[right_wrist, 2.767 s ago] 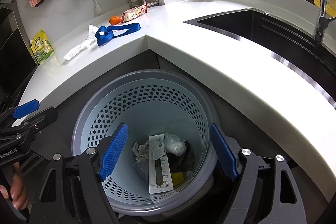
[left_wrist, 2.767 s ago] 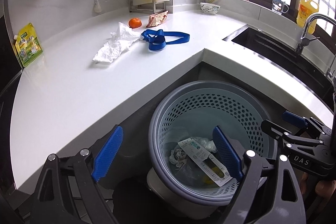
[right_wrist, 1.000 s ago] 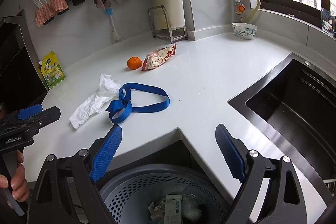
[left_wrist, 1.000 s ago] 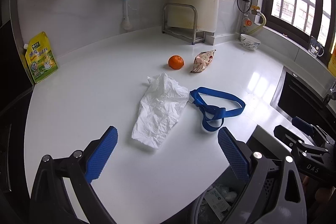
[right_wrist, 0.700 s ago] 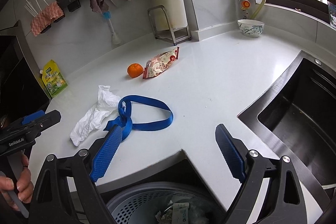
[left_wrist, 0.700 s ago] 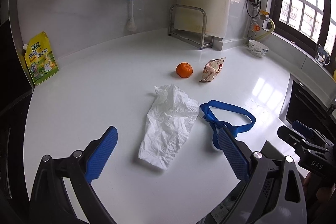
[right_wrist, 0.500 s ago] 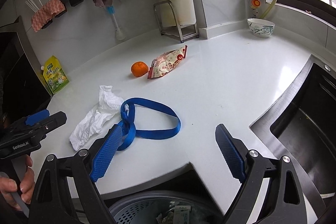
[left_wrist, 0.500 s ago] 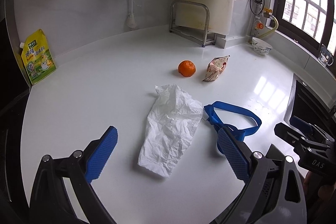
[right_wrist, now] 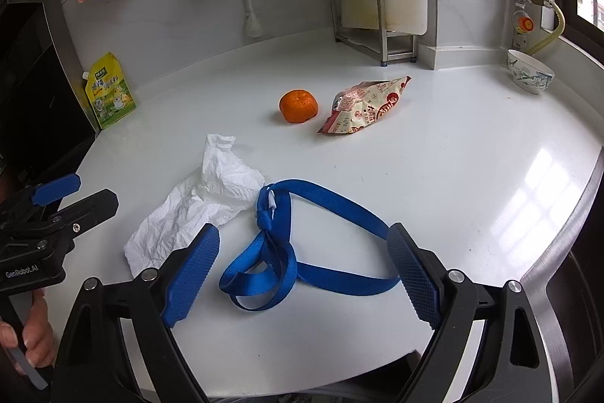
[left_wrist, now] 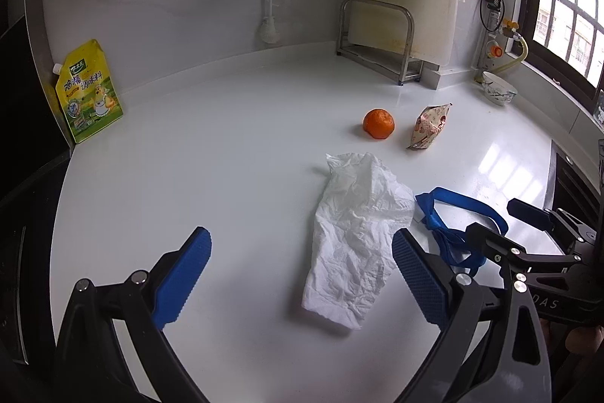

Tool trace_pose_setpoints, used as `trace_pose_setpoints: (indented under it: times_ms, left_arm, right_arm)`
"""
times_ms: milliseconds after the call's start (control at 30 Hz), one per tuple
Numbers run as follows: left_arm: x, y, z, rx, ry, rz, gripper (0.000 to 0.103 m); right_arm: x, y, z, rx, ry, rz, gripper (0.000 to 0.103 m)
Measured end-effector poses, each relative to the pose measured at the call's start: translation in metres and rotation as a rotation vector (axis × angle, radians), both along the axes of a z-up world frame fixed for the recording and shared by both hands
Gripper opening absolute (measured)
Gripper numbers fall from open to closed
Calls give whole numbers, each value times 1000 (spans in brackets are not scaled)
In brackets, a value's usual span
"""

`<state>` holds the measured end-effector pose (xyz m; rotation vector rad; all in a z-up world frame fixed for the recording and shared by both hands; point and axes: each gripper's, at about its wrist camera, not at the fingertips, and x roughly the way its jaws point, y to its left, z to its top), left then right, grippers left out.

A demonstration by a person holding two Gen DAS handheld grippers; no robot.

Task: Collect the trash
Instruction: 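Reach the right tool to the blue strap while the left tool approaches the white tissue, then close the right tool on the blue strap and lift it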

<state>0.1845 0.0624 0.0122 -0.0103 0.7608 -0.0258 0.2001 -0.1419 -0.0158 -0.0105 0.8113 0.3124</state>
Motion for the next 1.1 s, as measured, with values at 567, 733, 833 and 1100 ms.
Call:
trace_pose_setpoints:
  times_ms: [567, 733, 833, 1100]
  left_arm:
    - [11, 11, -12, 6, 29, 54, 95]
    - [14, 6, -13, 19, 32, 52, 95]
    - [16, 4, -15, 18, 42, 47, 95]
    - [22, -5, -22, 27, 66, 35, 95]
  right_arm:
    - [31, 24, -29, -191, 52, -18, 86]
    - [32, 25, -31, -219, 22, -21, 86]
    - [30, 27, -31, -234, -3, -4, 85]
    - [28, 25, -30, -128, 41, 53, 44]
